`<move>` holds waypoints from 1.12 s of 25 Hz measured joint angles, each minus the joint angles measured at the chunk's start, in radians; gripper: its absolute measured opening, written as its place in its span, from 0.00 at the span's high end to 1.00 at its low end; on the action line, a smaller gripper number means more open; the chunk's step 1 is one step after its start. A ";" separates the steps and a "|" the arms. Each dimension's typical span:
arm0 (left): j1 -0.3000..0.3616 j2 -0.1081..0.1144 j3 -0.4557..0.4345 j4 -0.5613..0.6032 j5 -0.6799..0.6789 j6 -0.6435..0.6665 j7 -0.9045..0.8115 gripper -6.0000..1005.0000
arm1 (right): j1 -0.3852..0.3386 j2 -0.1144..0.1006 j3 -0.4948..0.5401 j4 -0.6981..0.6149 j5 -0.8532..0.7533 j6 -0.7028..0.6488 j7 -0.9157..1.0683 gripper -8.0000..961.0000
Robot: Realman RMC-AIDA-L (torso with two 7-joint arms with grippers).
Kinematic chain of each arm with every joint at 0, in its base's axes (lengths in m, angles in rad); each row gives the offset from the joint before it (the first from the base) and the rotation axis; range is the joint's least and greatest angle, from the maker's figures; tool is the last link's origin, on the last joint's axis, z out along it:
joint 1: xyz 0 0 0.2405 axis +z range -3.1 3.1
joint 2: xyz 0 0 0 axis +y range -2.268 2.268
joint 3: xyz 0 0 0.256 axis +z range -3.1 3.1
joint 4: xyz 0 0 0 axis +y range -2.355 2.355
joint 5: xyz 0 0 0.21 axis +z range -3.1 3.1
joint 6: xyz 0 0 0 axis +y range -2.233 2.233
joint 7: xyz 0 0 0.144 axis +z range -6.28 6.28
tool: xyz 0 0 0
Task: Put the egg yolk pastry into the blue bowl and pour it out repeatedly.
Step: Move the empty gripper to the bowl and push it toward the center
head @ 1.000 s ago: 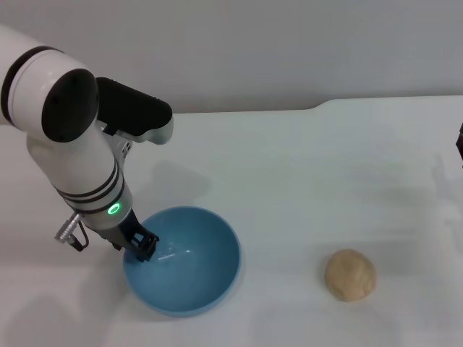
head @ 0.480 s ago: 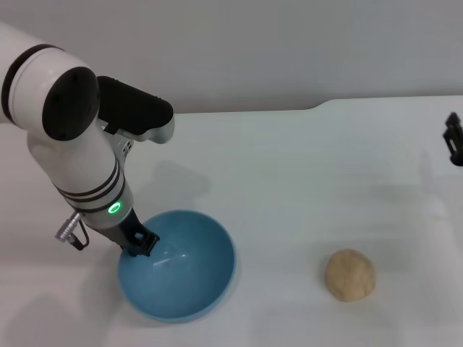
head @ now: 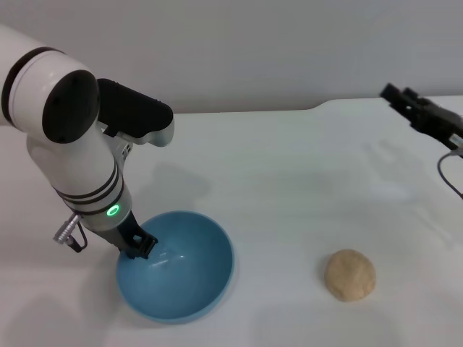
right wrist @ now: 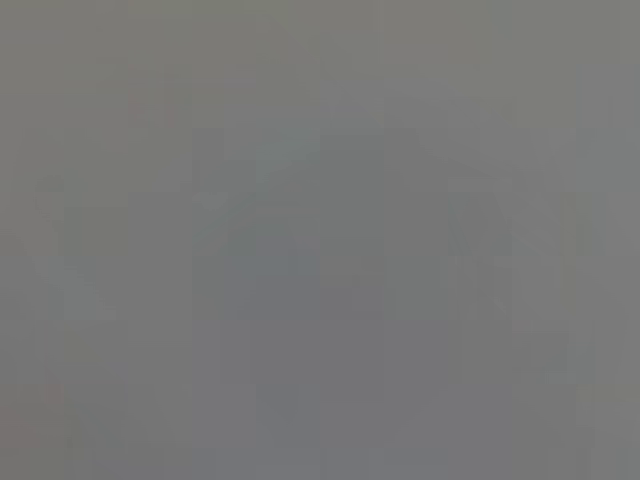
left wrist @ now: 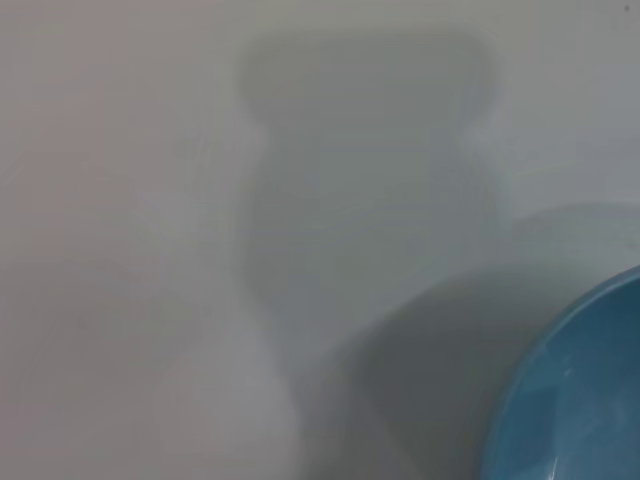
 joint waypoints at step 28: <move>-0.009 -0.003 0.001 0.012 0.000 -0.002 0.026 0.98 | 0.387 0.196 -1.542 -1.358 0.103 -0.692 1.327 0.47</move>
